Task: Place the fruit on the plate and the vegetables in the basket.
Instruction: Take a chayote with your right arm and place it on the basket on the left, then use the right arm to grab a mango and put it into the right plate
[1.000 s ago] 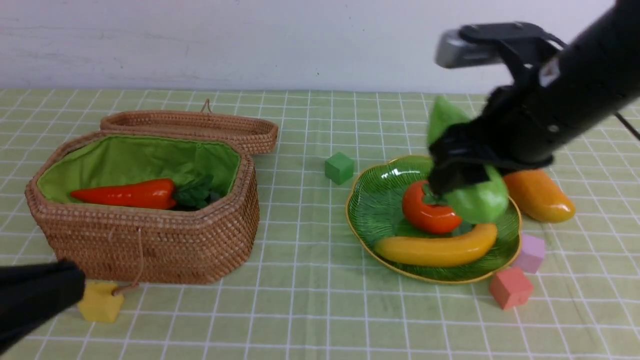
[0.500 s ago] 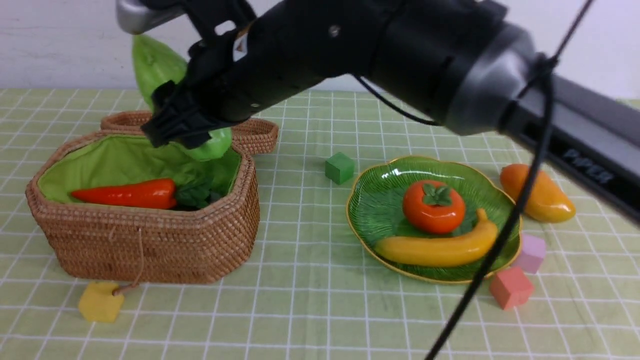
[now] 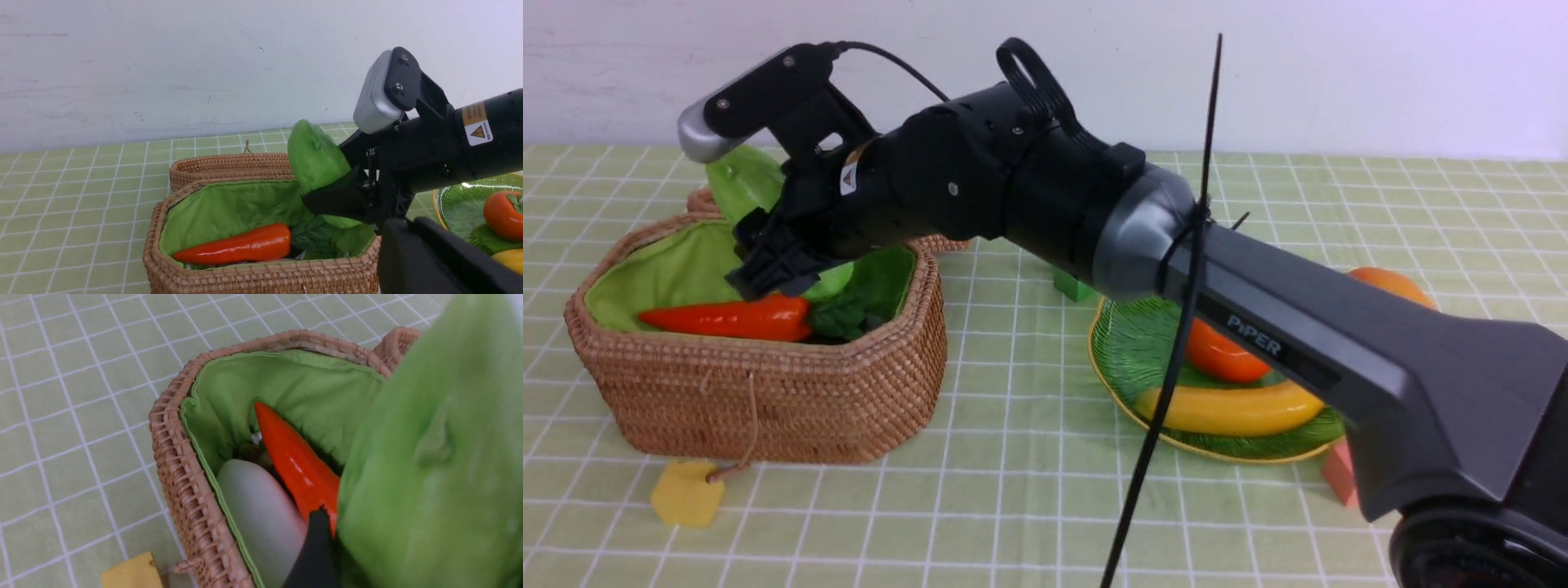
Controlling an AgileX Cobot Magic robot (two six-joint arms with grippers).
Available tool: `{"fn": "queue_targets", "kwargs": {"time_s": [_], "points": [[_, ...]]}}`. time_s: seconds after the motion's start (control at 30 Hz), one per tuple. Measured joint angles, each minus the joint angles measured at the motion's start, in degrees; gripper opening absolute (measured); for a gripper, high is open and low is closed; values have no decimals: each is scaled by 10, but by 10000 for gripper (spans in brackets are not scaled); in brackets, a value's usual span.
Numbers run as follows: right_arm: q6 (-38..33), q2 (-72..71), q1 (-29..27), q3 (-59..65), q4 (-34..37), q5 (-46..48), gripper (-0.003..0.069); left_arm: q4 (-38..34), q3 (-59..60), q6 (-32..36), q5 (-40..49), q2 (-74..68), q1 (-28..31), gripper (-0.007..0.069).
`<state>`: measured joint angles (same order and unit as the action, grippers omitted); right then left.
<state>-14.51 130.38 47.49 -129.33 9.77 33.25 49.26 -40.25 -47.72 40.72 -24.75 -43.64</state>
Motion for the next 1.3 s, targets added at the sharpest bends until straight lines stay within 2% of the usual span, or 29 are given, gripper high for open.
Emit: {"fn": "queue_targets", "kwargs": {"time_s": [0.07, 0.13, 0.3, 0.43, 0.47, 0.57, 0.6, 0.67, 0.73, 0.83, 0.97, 1.1, 1.13, 1.17, 1.2, 1.27, 1.3], "points": [[0, 0, 0, 0, -13, -3, 637, 0, 0, 0, 0, 0, 0, -13], [0, 0, 0, 0, -25, -4, 669, 0, 0, 0, 0, 0, 0, -13], [0, -3, 0, 0, -34, 20, 650, 0, 0, 0, 0, 0, 0, -12], [0, -43, 0, 0, -35, 117, 524, -3, 0, 0, -1, 0, 0, -10], [0, -46, 0, 0, -35, 123, 516, -5, 0, 0, -2, 0, 0, -10], [0, -114, -2, 0, -46, 248, 349, -43, 0, 19, -15, 0, 0, -10], [0, -122, -2, 0, -46, 256, 328, -46, 0, 25, -17, 0, 0, -10], [0, -164, -8, -2, -57, 341, 192, -101, 0, 76, -29, 0, 0, -10], [5, -190, -21, -2, -67, 375, 83, -152, 0, 116, -34, 0, 0, -10], [45, -219, -55, 6, -76, 386, -10, -252, 0, 185, -45, 0, 0, -10], [91, -260, -107, 50, -81, 386, -19, -365, 0, 283, -65, 0, 0, -10], [103, -321, -159, 131, -87, 387, -19, -437, 0, 366, -69, 0, 0, -10], [104, -350, -196, 186, -88, 387, -18, -465, 0, 400, -69, 0, 0, -10], [104, -357, -201, 193, -88, 387, -18, -470, 0, 407, -69, 0, 0, -10], [107, -381, -247, 251, -91, 387, -18, -493, 0, 438, -69, 0, 0, -10], [112, -390, -281, 277, -92, 388, -16, -501, 0, 449, -69, 0, 0, -10], [121, -392, -316, 307, -93, 388, -14, -506, 0, 461, -69, 0, 0, -10]]}}
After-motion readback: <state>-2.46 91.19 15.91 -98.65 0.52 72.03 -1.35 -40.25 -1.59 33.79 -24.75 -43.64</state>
